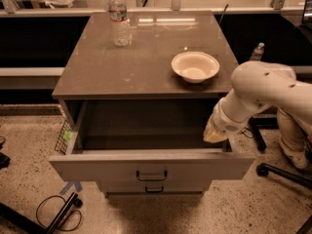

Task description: Open top drawer

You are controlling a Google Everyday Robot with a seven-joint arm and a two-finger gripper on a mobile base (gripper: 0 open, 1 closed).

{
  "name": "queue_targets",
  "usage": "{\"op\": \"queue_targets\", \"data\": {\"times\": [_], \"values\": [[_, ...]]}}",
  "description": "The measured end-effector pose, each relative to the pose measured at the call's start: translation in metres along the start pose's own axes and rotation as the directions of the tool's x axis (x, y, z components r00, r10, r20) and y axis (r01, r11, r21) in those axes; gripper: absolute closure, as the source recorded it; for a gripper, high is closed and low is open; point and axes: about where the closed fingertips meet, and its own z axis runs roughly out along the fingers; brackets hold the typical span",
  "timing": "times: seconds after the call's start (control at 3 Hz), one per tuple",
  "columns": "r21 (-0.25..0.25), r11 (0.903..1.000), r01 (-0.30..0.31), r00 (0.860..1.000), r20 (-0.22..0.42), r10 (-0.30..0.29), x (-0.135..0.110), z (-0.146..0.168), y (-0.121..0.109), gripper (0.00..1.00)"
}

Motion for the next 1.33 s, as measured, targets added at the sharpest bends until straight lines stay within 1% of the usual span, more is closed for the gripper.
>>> {"op": "queue_targets", "data": {"times": [0.33,0.67,1.0,1.33], "values": [[-0.041,0.9987,0.031,0.998,0.054,-0.028,-0.017,0.047,0.002,1.0],[-0.065,0.9968,0.046,0.999,0.024,-0.045,-0.027,0.063,0.02,1.0],[-0.072,0.997,0.03,0.999,-0.027,-0.032,-0.027,0.051,0.045,1.0],[-0.072,0.997,0.03,0.999,-0.027,-0.032,-0.027,0.051,0.045,1.0]]}}
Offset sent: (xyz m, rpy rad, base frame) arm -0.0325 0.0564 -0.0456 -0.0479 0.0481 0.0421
